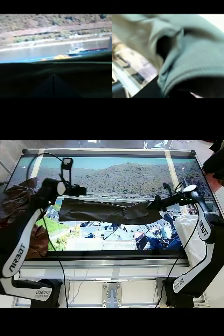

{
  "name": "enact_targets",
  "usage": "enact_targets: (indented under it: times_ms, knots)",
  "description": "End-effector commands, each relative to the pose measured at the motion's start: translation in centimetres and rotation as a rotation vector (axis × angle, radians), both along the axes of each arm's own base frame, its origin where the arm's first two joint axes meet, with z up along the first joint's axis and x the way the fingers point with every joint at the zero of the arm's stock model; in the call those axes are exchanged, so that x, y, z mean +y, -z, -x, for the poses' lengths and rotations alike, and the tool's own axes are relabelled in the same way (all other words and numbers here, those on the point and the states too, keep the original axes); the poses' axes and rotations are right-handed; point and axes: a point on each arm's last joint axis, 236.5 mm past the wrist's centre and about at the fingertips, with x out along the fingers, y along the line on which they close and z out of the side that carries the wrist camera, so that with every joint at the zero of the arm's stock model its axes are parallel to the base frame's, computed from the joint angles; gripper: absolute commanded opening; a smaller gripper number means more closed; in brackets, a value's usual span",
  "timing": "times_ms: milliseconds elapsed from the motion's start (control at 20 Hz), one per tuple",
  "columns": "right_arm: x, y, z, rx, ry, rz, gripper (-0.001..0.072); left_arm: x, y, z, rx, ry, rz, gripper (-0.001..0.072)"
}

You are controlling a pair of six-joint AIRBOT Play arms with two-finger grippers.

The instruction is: Fold the shirts.

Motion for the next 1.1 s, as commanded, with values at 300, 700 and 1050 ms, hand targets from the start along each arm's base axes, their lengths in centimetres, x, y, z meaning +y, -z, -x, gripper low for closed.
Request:
enact_targets:
  times_ms: [300, 700, 1050]
  knots:
    - [3.7, -17.5, 5.5, -0.213, -0.041, -0.002, 0.0015, -25.0, 11.4, 14.4, 0.319, 0.484, 0.270, 0.0012]
    - [10.4, -20.3, 7.0, -0.323, -0.104, 0.072, 0.0015, -20.6, 4.7, 9.7, 0.156, 0.448, 0.249, 0.0012]
    - [23.8, -17.3, 1.3, -0.519, -0.022, 0.036, 0.0014, 4.2, -9.2, 5.4, -0.010, 0.137, 0.074, 0.0012]
